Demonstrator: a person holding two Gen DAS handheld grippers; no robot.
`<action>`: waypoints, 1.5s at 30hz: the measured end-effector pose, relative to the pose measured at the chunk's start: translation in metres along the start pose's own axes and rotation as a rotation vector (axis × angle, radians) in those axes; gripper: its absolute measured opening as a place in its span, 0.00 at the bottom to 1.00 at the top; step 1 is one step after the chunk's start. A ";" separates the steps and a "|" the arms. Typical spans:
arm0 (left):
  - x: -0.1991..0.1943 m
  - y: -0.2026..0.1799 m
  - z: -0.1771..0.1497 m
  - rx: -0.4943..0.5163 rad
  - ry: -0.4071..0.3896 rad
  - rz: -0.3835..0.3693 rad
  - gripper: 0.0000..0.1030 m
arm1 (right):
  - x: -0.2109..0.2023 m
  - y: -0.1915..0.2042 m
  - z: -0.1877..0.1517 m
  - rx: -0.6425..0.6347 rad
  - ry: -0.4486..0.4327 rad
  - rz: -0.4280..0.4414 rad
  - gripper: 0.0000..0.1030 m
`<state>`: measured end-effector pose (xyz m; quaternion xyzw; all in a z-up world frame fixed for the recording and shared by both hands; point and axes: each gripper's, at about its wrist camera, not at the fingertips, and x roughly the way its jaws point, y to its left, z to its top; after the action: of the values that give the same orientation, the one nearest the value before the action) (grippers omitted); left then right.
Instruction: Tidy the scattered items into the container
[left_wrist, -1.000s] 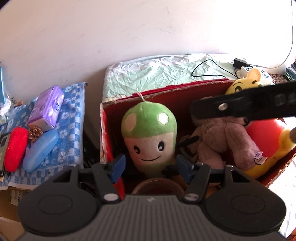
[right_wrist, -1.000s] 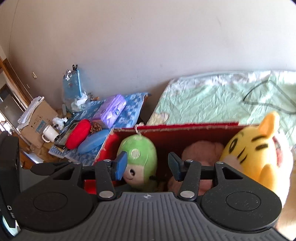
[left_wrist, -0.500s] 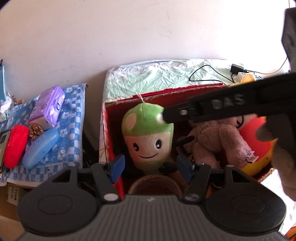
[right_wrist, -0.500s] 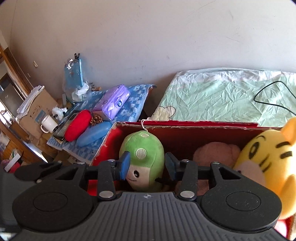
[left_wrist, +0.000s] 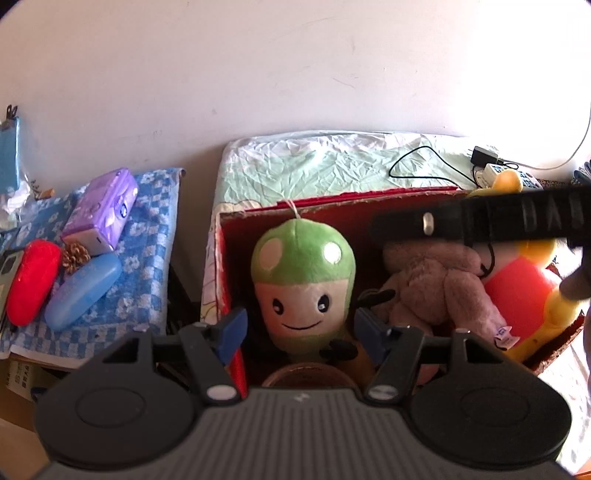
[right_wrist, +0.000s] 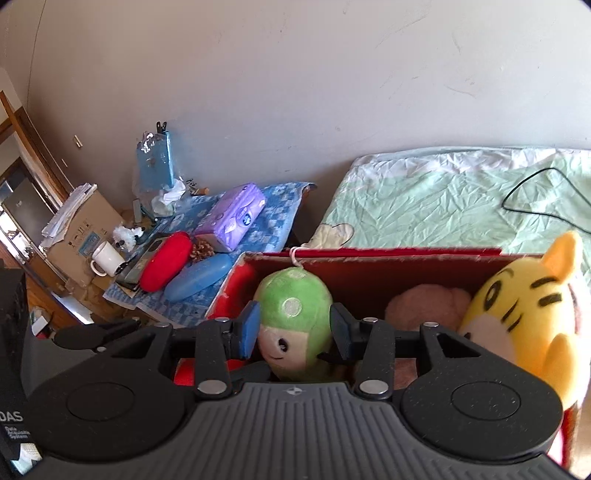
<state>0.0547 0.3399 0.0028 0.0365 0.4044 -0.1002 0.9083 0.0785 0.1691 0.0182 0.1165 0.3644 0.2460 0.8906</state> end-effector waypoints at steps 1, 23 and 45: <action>0.000 -0.001 0.000 0.002 -0.002 -0.004 0.65 | 0.001 -0.003 0.007 0.012 -0.006 -0.001 0.44; 0.027 -0.003 0.002 0.087 0.002 -0.010 0.75 | 0.076 -0.006 0.027 0.030 0.185 0.048 0.61; 0.002 -0.014 -0.014 0.150 0.002 -0.052 0.72 | 0.027 0.023 -0.013 -0.267 0.102 0.120 0.63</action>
<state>0.0427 0.3278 -0.0083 0.0943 0.3976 -0.1537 0.8997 0.0774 0.2036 0.0017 0.0060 0.3658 0.3509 0.8620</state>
